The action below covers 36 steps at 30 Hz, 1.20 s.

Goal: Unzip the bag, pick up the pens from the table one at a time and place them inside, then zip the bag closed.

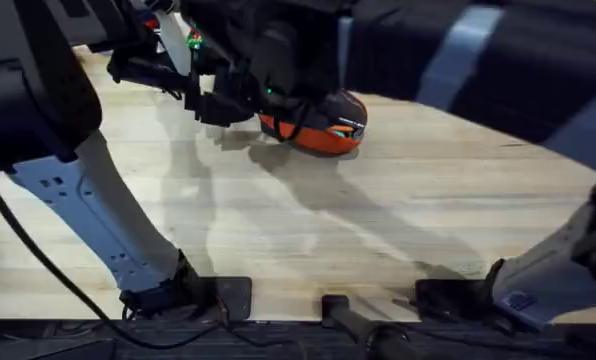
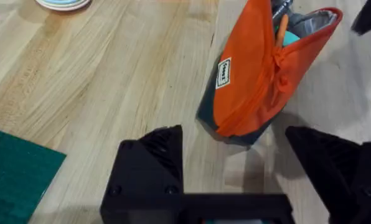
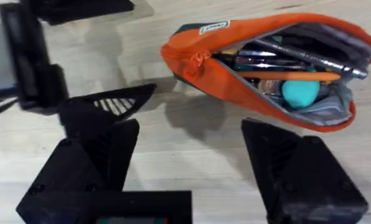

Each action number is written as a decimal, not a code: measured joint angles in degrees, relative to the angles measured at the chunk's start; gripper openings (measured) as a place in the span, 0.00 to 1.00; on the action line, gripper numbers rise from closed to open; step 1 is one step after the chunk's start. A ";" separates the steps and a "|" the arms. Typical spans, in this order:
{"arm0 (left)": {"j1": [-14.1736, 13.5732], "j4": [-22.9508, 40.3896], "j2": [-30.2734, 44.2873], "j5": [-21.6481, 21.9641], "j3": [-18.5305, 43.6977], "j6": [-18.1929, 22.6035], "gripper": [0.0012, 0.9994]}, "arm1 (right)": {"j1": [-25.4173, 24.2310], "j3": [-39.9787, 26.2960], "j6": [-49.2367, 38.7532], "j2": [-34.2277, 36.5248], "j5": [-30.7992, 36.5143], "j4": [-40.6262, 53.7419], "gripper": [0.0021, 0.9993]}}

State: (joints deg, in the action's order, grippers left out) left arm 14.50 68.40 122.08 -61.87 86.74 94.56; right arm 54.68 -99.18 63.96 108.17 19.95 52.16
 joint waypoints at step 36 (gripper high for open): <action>0.00 -0.04 0.00 0.28 0.00 0.20 0.99 | 0.80 0.00 6.84 7.17 4.90 -5.00 0.99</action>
State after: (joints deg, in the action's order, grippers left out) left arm 14.50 68.36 122.08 -61.59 86.74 94.76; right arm 55.48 -99.18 70.80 115.34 24.85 47.17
